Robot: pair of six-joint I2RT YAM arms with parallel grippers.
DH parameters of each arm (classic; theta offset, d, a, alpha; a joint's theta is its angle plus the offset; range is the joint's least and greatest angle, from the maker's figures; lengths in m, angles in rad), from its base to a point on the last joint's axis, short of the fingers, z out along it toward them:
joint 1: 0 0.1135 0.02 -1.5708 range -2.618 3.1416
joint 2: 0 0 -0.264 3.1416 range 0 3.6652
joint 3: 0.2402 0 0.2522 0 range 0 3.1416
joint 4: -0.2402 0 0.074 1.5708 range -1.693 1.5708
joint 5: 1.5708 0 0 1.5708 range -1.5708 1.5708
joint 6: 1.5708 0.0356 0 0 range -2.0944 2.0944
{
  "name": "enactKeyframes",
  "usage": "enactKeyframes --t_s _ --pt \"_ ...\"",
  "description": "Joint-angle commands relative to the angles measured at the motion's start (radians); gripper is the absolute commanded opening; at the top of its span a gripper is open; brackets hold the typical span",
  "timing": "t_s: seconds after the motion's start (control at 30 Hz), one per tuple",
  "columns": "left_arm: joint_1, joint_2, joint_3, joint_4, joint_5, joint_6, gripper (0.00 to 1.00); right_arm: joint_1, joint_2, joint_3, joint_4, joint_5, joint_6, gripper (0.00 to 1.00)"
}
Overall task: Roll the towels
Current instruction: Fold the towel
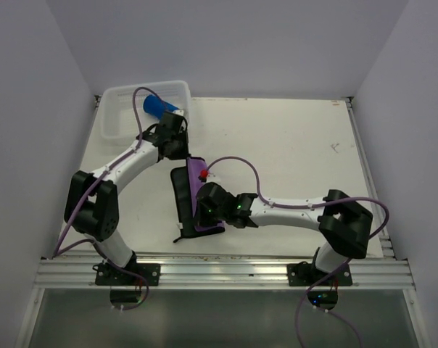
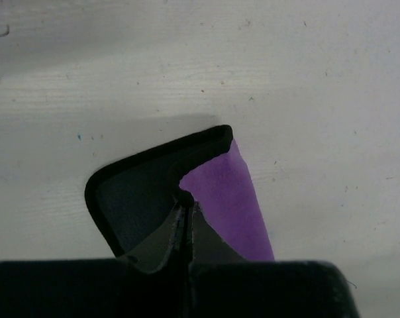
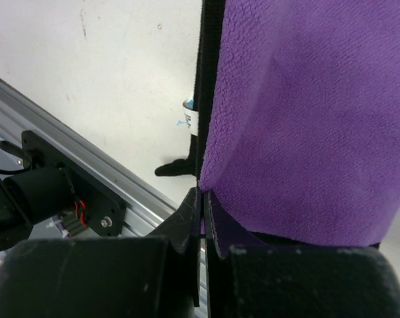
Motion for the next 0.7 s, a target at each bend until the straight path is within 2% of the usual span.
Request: enactKeyframes --t_s 0.0,0.67 --pt "0.028 -0.059 -0.006 0.046 -0.094 0.029 0.0 0.031 0.024 0.05 0.001 -0.065 0.015 0.0" --pt "0.046 -0.097 -0.101 0.04 -0.159 0.021 0.0 0.055 0.113 0.105 0.01 -0.08 0.021 0.0"
